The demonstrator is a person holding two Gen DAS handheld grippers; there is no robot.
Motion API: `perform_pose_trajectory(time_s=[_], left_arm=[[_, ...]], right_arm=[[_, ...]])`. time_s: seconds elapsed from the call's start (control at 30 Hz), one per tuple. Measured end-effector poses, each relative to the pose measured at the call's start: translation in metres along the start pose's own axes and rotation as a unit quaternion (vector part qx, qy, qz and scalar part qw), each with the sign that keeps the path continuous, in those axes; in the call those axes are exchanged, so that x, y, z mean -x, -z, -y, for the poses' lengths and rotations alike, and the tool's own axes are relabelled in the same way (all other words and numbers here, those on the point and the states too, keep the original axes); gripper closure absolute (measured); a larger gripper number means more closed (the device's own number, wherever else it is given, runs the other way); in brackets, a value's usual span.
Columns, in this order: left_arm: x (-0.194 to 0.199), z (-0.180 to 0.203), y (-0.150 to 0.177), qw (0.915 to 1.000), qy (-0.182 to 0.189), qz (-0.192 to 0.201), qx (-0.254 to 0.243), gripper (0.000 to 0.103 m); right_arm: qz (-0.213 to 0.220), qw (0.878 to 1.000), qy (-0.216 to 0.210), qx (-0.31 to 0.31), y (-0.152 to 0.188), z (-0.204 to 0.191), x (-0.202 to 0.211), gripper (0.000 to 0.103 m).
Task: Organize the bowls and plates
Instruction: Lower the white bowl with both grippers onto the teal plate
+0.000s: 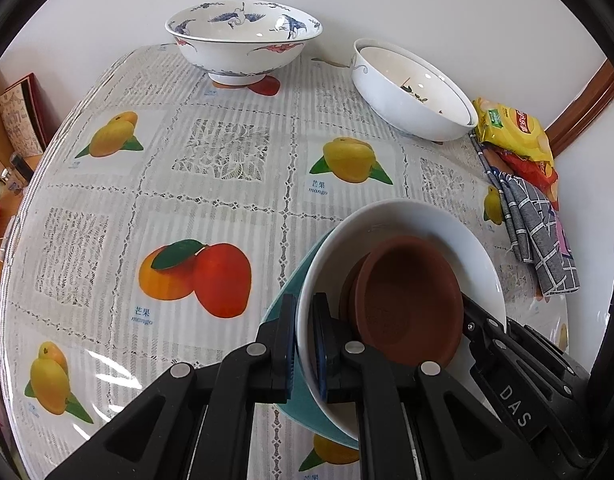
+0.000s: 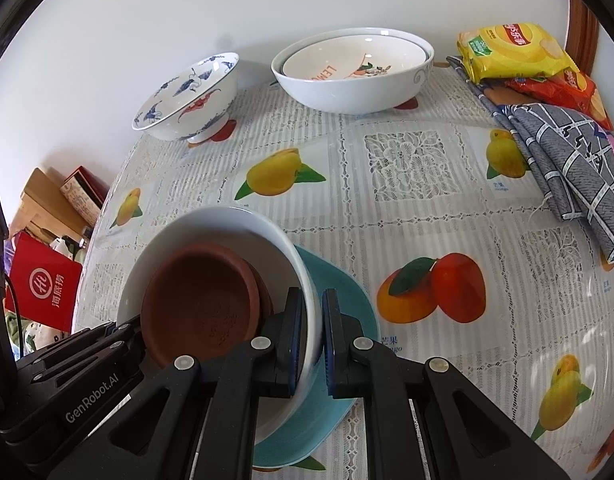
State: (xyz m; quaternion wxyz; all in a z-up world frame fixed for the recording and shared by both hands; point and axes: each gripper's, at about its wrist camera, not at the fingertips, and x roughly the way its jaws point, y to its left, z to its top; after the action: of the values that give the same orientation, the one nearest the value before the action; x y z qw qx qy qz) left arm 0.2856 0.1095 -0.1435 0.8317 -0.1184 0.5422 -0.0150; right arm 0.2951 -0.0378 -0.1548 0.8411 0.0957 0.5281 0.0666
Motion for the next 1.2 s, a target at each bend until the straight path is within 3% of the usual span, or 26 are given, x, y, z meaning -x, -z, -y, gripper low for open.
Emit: perform_pose_trajectory(time_s=[0.23,1.2], left_arm=[[-0.009,-0.002,0.0,1.0,0.005,-0.004,0.0,0.094],[-0.006,-0.003,0.004,0.9999,0.007,0.007,-0.008,0.091]], right_arm=[[-0.013,1.0,-0.001,-0.005,0.003,0.004,-0.012,0.093],[-0.001,1.0,0.013,0.026,0.007,0.001,-0.009,0.093]])
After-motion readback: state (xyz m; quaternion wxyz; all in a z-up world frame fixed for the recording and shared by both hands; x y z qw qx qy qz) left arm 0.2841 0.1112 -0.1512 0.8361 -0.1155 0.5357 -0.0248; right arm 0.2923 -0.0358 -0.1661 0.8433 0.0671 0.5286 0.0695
